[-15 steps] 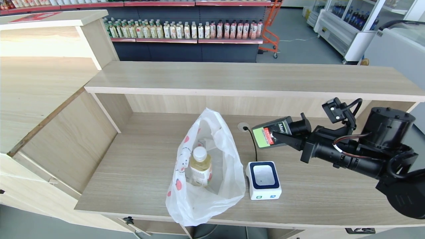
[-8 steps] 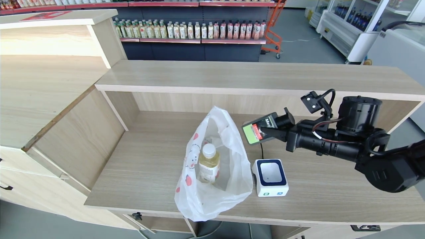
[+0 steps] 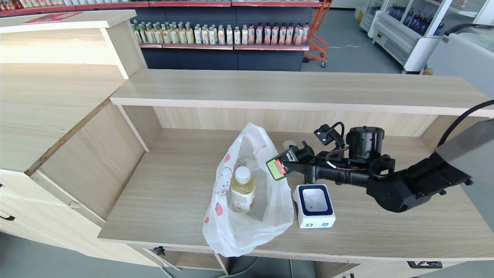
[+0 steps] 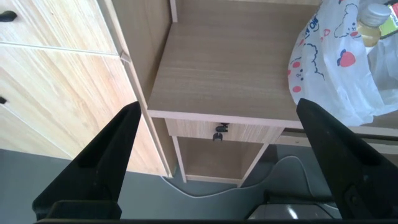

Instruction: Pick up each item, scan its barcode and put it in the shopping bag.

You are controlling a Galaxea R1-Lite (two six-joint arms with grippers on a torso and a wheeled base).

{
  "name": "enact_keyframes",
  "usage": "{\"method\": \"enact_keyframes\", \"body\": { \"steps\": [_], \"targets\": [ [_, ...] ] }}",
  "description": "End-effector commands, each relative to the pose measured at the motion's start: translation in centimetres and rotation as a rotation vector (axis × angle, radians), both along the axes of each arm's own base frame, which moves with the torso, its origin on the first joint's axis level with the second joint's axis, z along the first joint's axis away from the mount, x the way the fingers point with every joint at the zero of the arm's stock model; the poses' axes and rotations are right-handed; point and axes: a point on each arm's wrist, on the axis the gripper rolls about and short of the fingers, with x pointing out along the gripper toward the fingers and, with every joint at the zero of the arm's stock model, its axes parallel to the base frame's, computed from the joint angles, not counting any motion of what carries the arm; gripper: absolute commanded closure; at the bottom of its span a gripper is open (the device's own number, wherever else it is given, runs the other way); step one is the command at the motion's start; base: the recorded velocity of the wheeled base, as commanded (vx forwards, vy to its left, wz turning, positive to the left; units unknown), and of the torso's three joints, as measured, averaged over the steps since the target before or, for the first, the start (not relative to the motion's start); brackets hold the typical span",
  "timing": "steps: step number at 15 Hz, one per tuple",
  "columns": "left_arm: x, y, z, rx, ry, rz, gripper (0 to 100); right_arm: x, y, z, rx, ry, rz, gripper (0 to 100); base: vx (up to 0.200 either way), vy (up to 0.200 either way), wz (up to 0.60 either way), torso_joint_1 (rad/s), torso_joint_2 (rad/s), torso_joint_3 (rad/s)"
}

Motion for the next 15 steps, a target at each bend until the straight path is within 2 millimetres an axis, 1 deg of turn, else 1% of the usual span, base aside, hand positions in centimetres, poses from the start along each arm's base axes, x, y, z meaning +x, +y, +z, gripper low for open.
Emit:
{"method": "enact_keyframes", "body": {
  "steps": [1, 2, 3, 6, 7, 12, 14, 15],
  "targets": [
    [0.0, 0.0, 0.0, -0.002, 0.000, 0.000, 0, 1.1, 2.1, -2.0, -0.014, 0.018, 0.041, 100, 0.000, 0.000, 0.00, 0.000, 0.00, 0.000],
    [0.0, 0.0, 0.0, 0.000, 0.000, 0.000, 0, 1.8, 3.5, -2.4, -0.026, -0.018, 0.068, 100, 0.000, 0.000, 0.00, 0.000, 0.00, 0.000],
    [0.0, 0.0, 0.0, 0.000, 0.000, 0.000, 0, 2.1, 4.0, -2.9, -0.045, -0.040, 0.080, 100, 0.000, 0.000, 0.00, 0.000, 0.00, 0.000],
    [0.0, 0.0, 0.0, 0.000, 0.000, 0.000, 0, 2.7, 4.2, -5.3, -0.162, -0.123, 0.118, 100, 0.000, 0.000, 0.00, 0.000, 0.00, 0.000],
    [0.0, 0.0, 0.0, 0.000, 0.000, 0.000, 0, 3.0, 4.3, -5.7, -0.187, -0.155, 0.128, 100, 0.000, 0.000, 0.00, 0.000, 0.00, 0.000],
    [0.0, 0.0, 0.0, 0.000, 0.000, 0.000, 0, 4.7, 5.2, -6.7, -0.212, -0.223, 0.136, 100, 0.000, 0.000, 0.00, 0.000, 0.00, 0.000],
    [0.0, 0.0, 0.0, 0.000, 0.000, 0.000, 0, 4.9, 5.3, -7.0, -0.225, -0.237, 0.136, 100, 0.000, 0.000, 0.00, 0.000, 0.00, 0.000],
    [0.0, 0.0, 0.0, 0.000, 0.000, 0.000, 0, 5.0, 5.4, -7.2, -0.232, -0.242, 0.136, 0, 0.000, 0.000, 0.00, 0.000, 0.00, 0.000]
  ]
}}
